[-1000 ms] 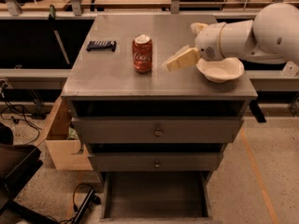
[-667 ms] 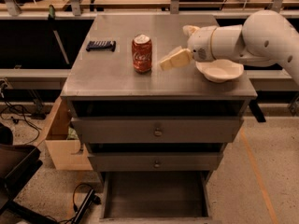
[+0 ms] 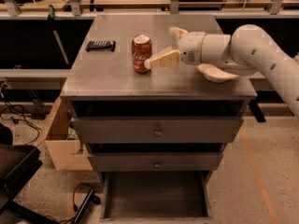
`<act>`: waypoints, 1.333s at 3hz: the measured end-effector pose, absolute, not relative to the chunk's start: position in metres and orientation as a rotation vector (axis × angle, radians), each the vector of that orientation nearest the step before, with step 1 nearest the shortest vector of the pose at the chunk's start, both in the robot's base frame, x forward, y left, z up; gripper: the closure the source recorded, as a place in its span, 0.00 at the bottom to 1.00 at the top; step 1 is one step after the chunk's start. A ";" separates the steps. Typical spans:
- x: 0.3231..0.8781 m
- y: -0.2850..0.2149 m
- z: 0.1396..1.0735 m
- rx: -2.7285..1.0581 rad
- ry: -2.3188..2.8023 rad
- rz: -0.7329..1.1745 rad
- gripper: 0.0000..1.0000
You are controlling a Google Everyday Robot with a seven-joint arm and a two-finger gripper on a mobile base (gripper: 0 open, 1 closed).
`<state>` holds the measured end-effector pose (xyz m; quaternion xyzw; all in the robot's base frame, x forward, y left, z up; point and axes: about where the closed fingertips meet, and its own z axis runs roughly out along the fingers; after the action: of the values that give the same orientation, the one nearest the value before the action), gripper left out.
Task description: Place coke can into bottom drawer
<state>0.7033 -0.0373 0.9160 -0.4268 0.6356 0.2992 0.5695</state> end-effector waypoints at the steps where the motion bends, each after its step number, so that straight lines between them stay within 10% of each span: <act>1: 0.703 -0.017 0.917 -0.993 1.431 0.770 0.00; 2: 0.704 0.000 0.917 -0.999 1.413 0.782 0.00; 4: 0.711 0.031 0.906 -1.042 1.480 0.706 0.41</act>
Offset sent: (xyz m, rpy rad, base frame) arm 0.0027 0.0495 0.0011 0.0797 -0.0309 0.0648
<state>0.7107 0.0309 0.9062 -0.4430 0.6291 0.2999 0.5640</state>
